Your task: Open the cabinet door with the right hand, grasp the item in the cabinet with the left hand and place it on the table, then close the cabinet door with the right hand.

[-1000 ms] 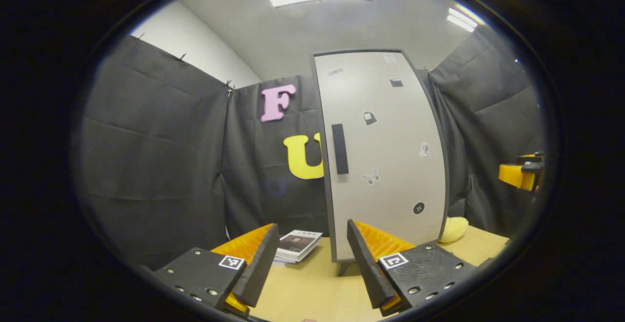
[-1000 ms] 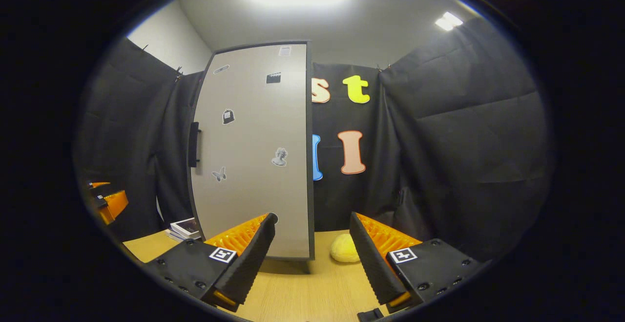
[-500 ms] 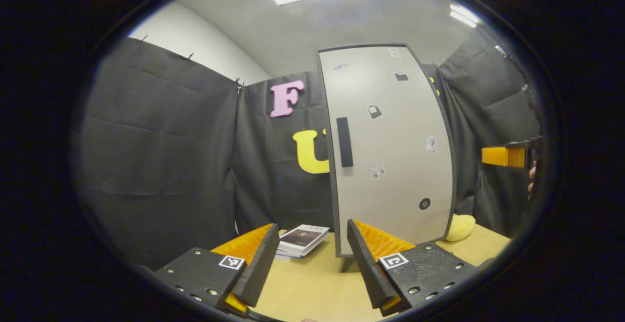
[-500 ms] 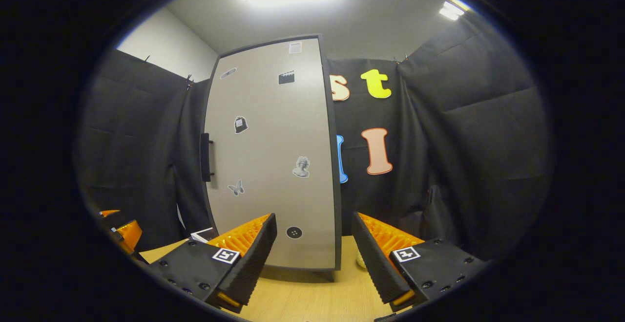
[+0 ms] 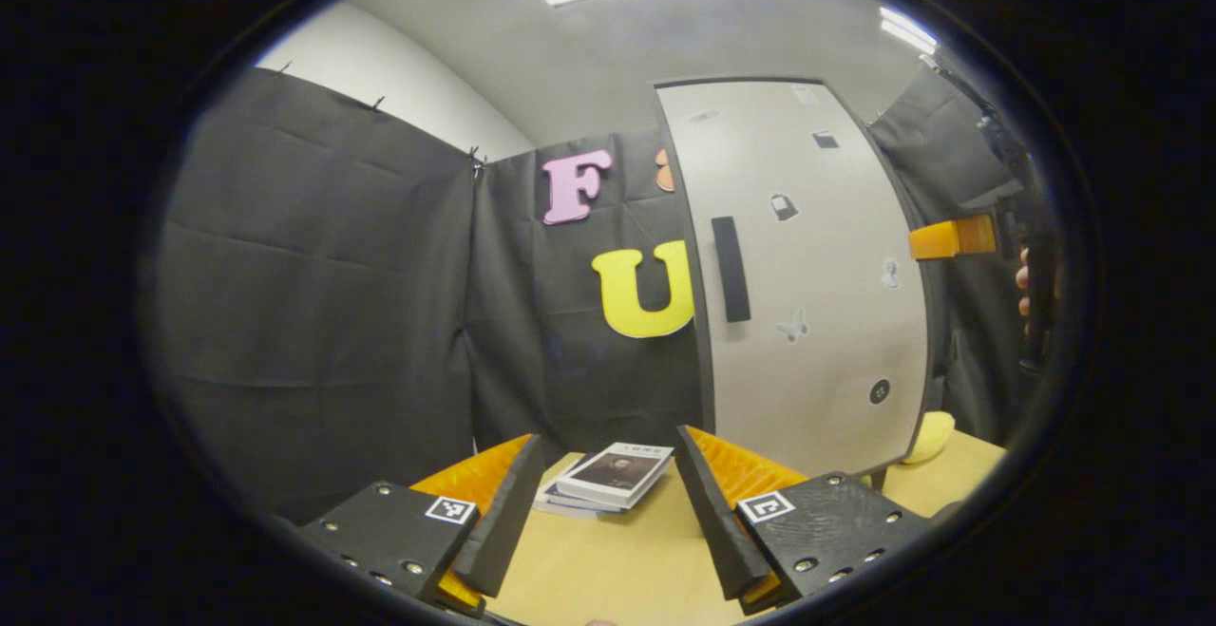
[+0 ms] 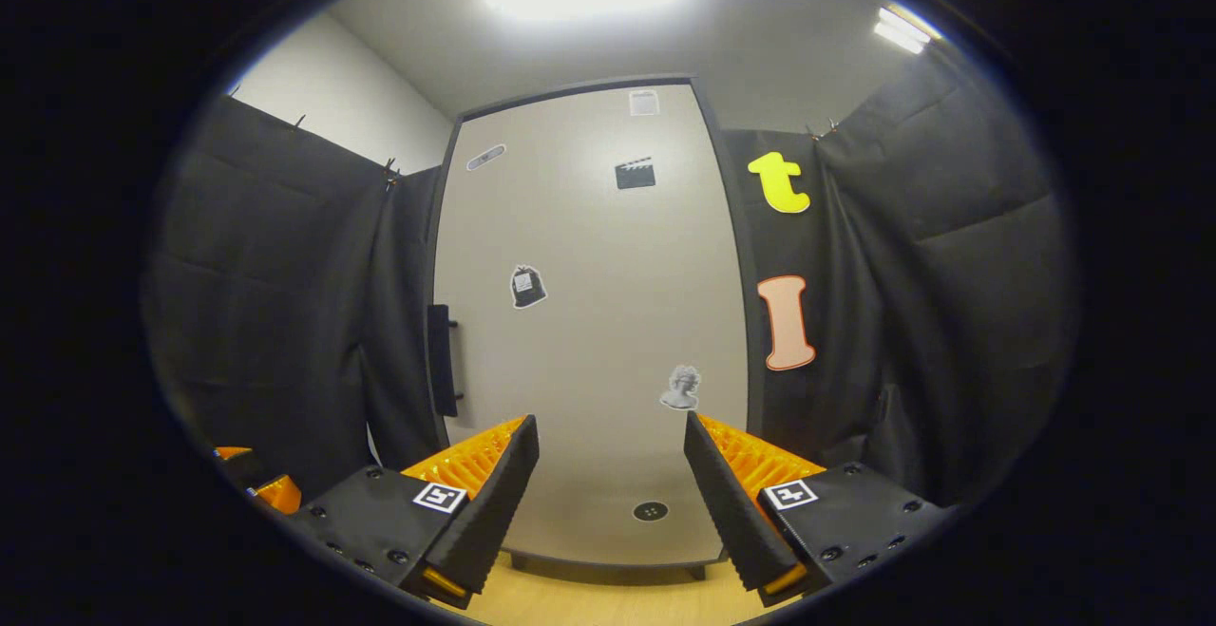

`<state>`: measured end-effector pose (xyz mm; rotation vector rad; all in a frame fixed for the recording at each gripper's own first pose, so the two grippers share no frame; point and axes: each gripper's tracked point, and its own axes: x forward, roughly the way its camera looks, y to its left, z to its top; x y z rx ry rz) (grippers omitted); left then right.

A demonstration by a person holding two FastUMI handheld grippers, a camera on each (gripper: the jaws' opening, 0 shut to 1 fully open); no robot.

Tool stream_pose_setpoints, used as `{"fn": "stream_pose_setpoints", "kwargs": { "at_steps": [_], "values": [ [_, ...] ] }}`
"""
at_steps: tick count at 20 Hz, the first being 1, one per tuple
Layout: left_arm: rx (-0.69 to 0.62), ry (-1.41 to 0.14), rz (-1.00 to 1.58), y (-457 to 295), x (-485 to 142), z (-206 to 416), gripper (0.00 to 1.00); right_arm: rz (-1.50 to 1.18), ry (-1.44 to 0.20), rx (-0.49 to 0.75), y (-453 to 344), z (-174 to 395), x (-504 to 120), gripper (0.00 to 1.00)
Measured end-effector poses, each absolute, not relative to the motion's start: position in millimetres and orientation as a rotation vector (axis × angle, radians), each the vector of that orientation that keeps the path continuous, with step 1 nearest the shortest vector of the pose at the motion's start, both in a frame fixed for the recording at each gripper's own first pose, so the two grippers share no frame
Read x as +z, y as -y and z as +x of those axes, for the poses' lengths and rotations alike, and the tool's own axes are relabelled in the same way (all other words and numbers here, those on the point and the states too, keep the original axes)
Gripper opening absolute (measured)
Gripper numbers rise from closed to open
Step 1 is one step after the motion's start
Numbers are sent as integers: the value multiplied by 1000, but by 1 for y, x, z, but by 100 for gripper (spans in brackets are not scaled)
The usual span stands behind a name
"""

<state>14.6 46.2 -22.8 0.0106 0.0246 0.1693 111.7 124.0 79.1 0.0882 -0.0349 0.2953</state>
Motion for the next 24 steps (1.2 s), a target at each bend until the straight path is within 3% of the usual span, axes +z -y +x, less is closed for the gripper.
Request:
{"fn": "stream_pose_setpoints", "kwargs": {
  "at_steps": [9,24],
  "values": [
    [223,-72,18,-115,-58,30,85,92,19,387,-215,140,98,92],
    [257,-110,14,-193,-101,63,84,41,14,381,-304,185,103,98]
  ]
}}
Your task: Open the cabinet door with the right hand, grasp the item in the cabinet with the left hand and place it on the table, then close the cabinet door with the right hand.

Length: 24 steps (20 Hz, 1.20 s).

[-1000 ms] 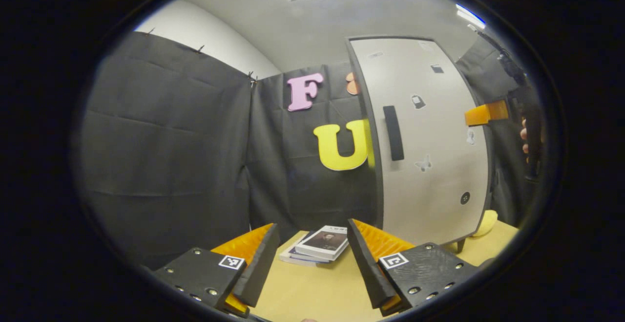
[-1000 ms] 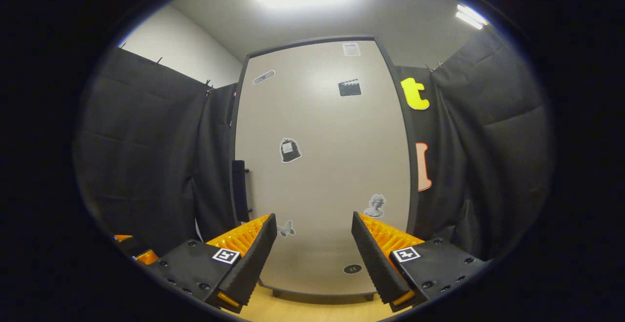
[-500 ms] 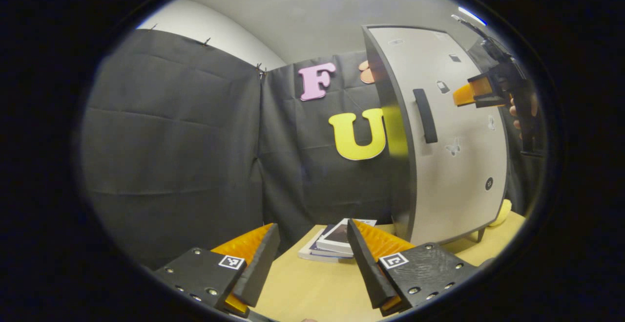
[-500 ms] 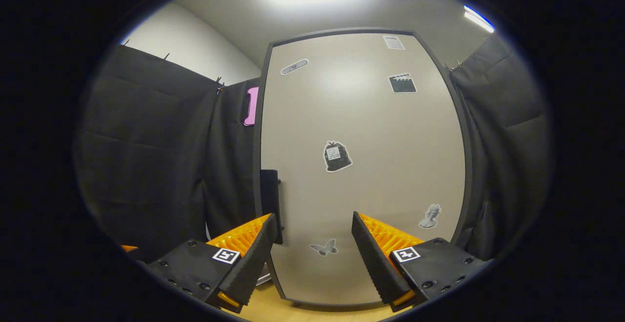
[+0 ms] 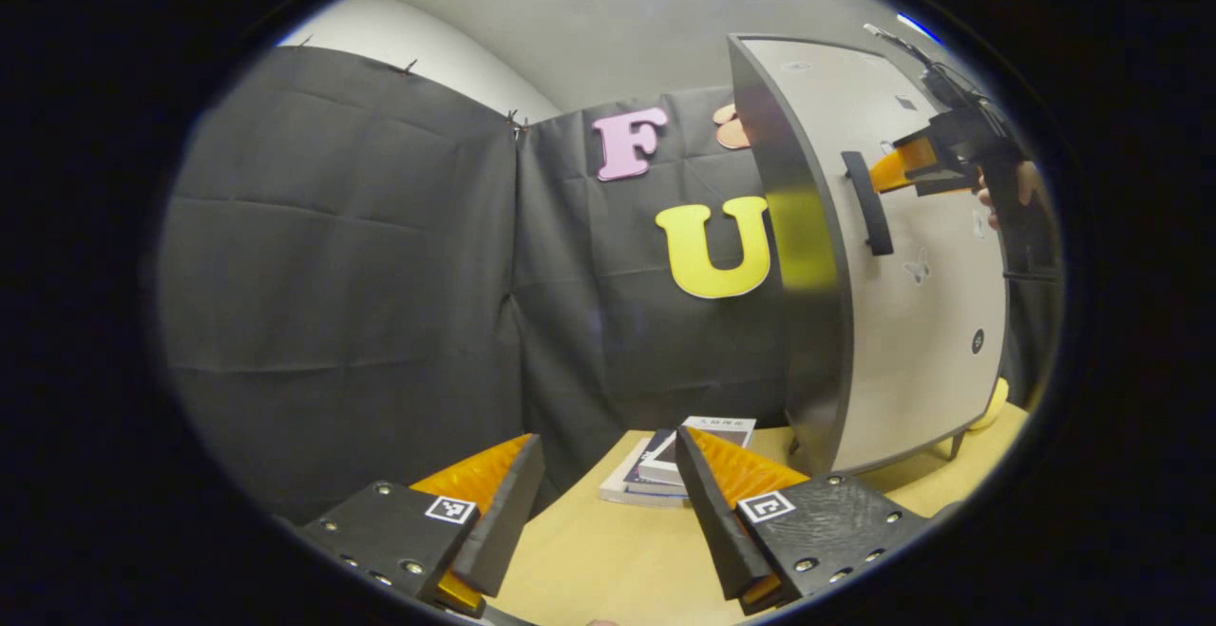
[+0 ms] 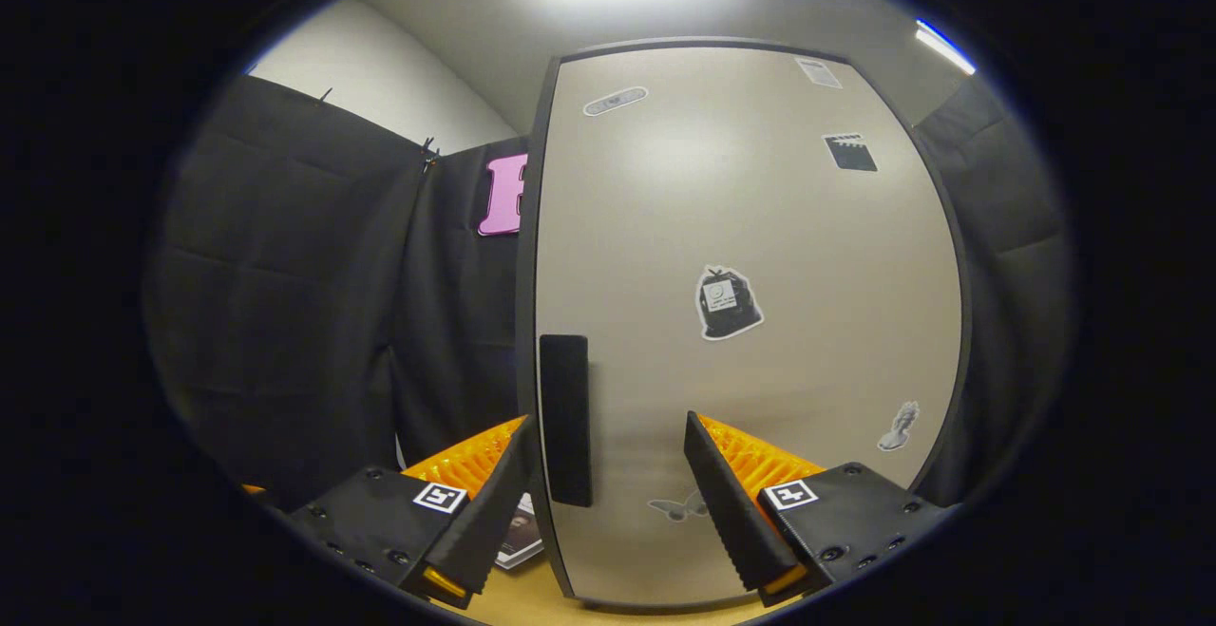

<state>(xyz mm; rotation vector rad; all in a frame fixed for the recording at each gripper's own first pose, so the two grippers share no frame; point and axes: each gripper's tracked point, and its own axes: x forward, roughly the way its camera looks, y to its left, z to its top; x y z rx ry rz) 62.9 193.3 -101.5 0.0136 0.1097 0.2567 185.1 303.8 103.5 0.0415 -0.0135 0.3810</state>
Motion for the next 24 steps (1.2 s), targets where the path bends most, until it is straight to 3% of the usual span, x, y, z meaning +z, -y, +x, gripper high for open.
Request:
{"fn": "stream_pose_setpoints", "kwargs": {
  "at_steps": [5,7,8,9,12,15,17,18,22,24],
  "values": [
    [275,-113,4,-214,-109,67,84,3,-43,388,-329,198,88,98],
    [283,-113,3,-221,-111,69,84,-6,-60,391,-338,202,83,94],
    [288,-115,3,-224,-113,69,84,-12,-68,387,-341,204,81,86],
    [293,-117,1,-228,-115,69,84,-13,-76,384,-345,207,78,87],
    [303,-112,-4,-236,-114,70,84,-4,-77,370,-348,213,77,64],
    [305,-107,2,-240,-113,72,84,-5,-108,325,-345,221,70,64],
    [307,-107,6,-242,-114,72,84,17,-105,307,-342,223,71,34],
    [304,-109,4,-241,-114,72,84,13,-110,303,-342,221,71,36],
    [297,-110,6,-238,-113,73,84,-3,-96,350,-343,221,72,15],
    [283,-107,4,-233,-111,76,84,-2,-109,372,-342,217,72,15]
  ]
}}
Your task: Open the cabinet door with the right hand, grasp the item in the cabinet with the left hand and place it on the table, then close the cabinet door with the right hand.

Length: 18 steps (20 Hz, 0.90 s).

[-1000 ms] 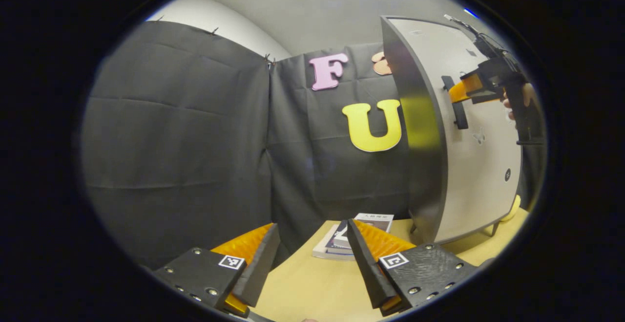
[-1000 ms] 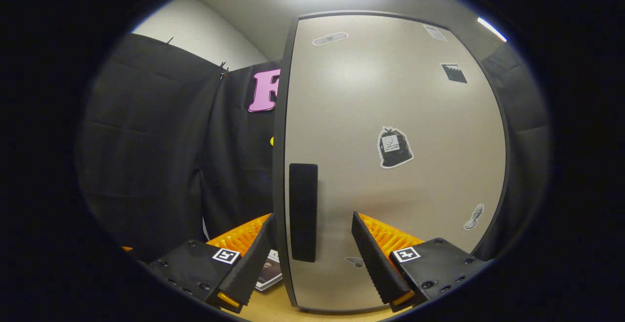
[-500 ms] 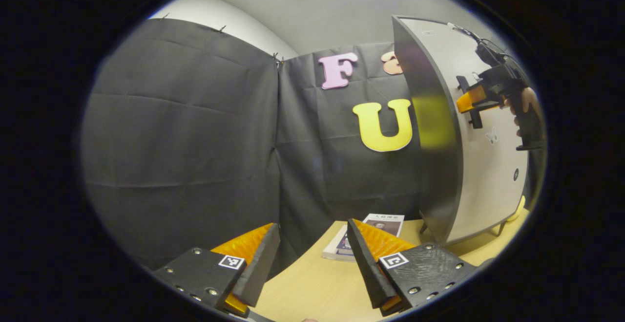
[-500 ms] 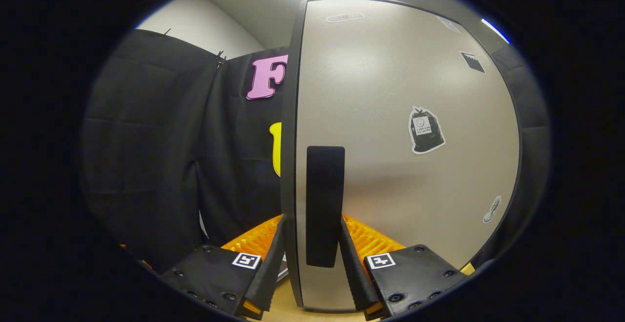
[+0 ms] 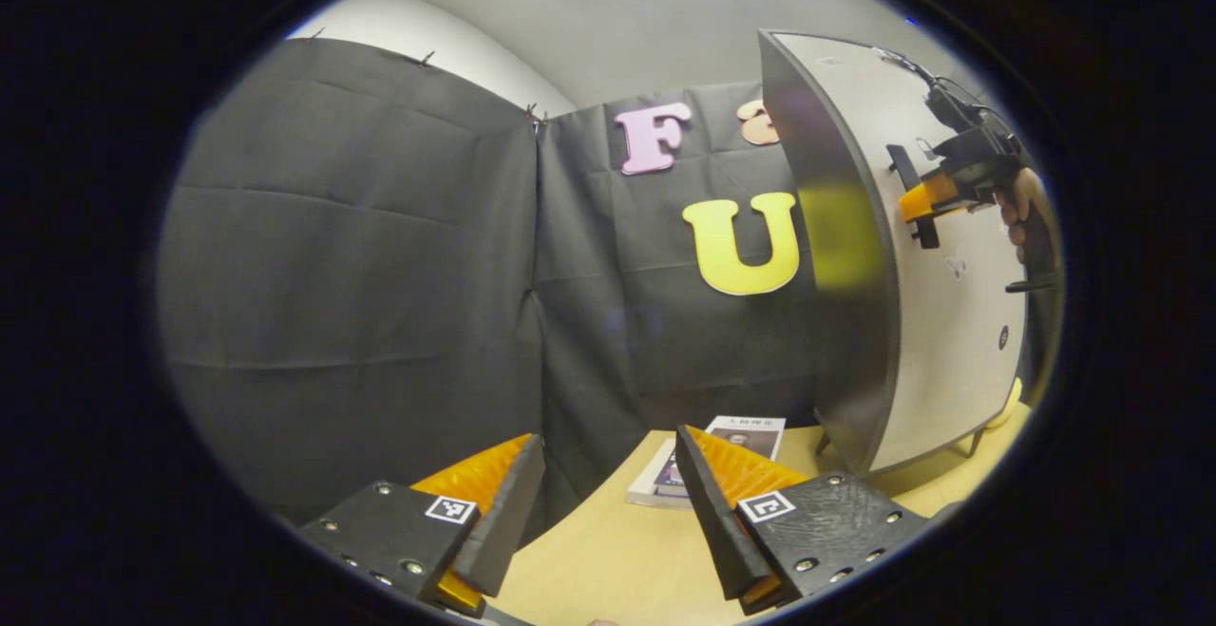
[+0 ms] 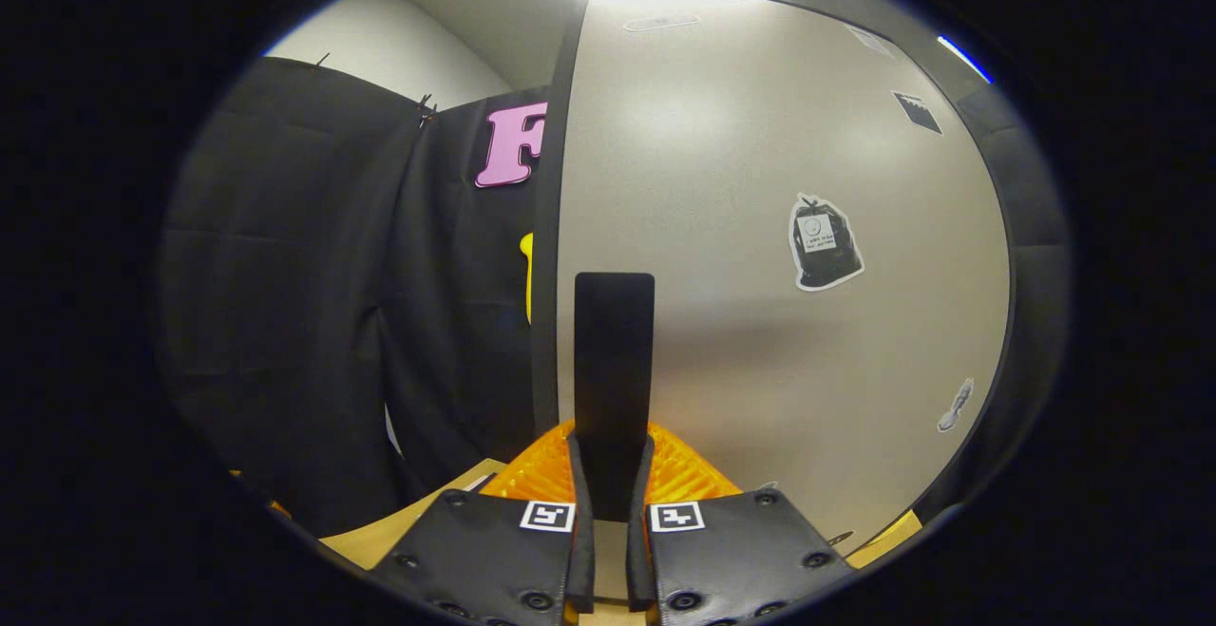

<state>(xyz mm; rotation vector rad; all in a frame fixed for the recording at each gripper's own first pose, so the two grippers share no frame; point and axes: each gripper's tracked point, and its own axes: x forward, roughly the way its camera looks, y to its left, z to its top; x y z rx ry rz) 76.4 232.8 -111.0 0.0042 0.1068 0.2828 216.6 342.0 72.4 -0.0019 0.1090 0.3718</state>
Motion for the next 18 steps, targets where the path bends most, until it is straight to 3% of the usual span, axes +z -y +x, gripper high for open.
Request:
{"fn": "stream_pose_setpoints", "kwargs": {
  "at_steps": [1,2,5,18],
  "values": [
    [277,-104,6,-228,-110,76,84,5,-114,380,-341,214,73,12],
    [271,-100,9,-225,-106,76,84,10,-125,389,-342,211,73,15],
    [253,-66,24,-211,-91,74,84,15,-128,425,-339,196,76,12],
    [141,-8,44,-129,-51,67,84,36,-184,590,-321,150,85,14]
  ]
}}
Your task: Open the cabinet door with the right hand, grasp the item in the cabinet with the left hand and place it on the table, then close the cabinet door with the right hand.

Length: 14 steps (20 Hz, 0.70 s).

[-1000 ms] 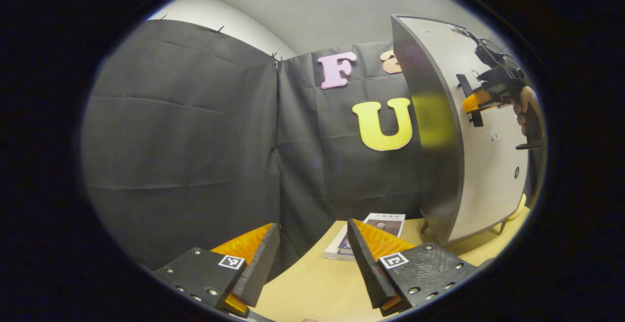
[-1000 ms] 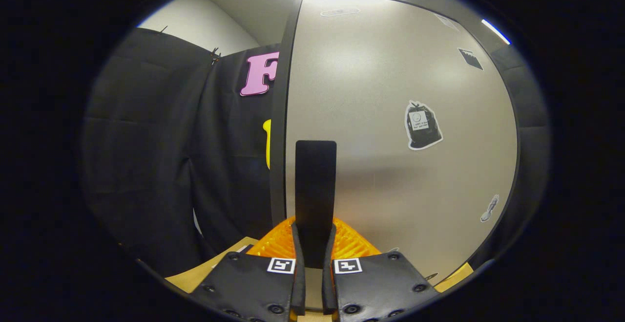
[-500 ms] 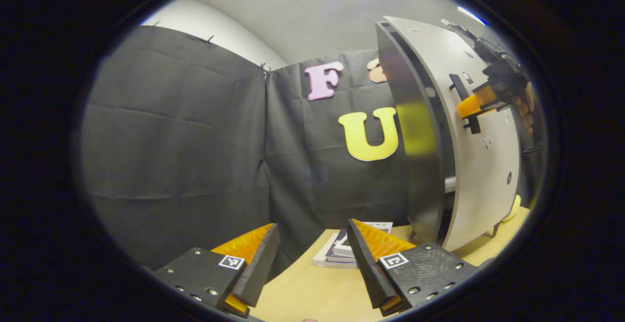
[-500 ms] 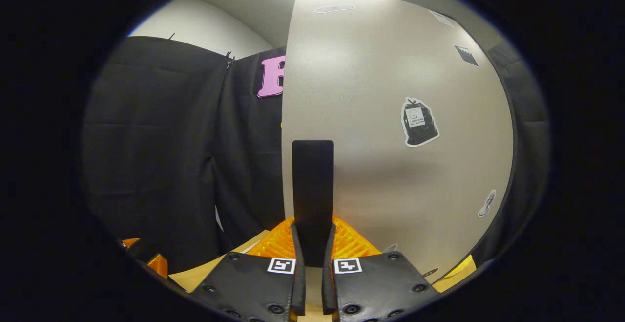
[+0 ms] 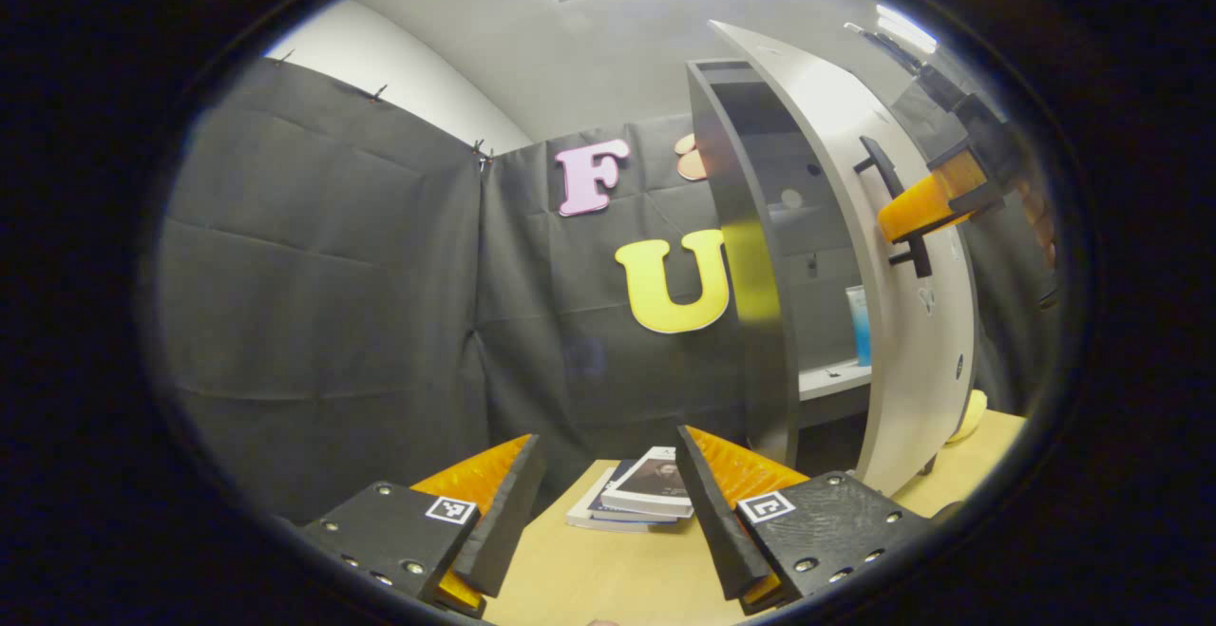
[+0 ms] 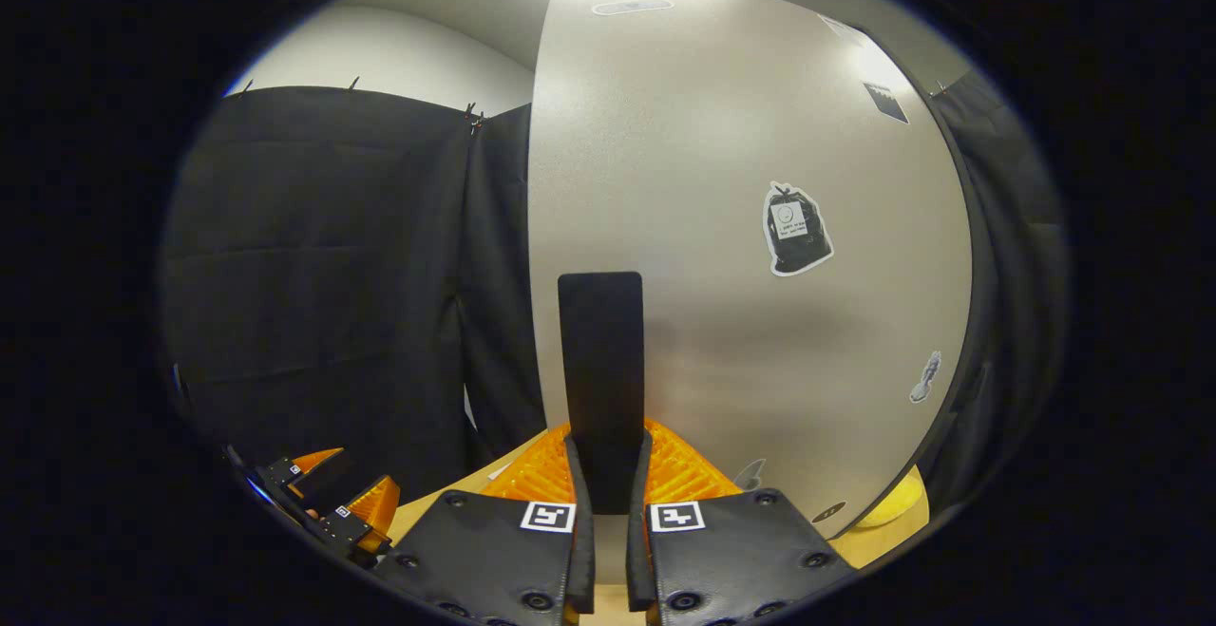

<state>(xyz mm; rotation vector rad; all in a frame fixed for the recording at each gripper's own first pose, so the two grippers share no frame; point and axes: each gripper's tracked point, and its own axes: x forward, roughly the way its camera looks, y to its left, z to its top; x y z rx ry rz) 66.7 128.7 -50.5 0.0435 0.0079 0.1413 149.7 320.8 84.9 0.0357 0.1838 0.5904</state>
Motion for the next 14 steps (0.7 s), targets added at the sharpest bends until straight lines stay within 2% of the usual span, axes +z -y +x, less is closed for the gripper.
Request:
{"fn": "stream_pose_setpoints", "kwargs": {
  "at_steps": [10,11,12,13,14],
  "values": [
    [65,4,55,-71,-32,52,84,55,-197,667,-303,135,85,14],
    [57,5,58,-62,-32,53,84,59,-199,673,-300,134,84,11],
    [46,8,56,-55,-30,54,84,63,-202,681,-299,134,84,14],
    [35,9,54,-46,-29,54,84,68,-205,690,-297,134,83,11],
    [25,12,52,-39,-27,54,84,74,-207,699,-294,134,83,14]
  ]
}}
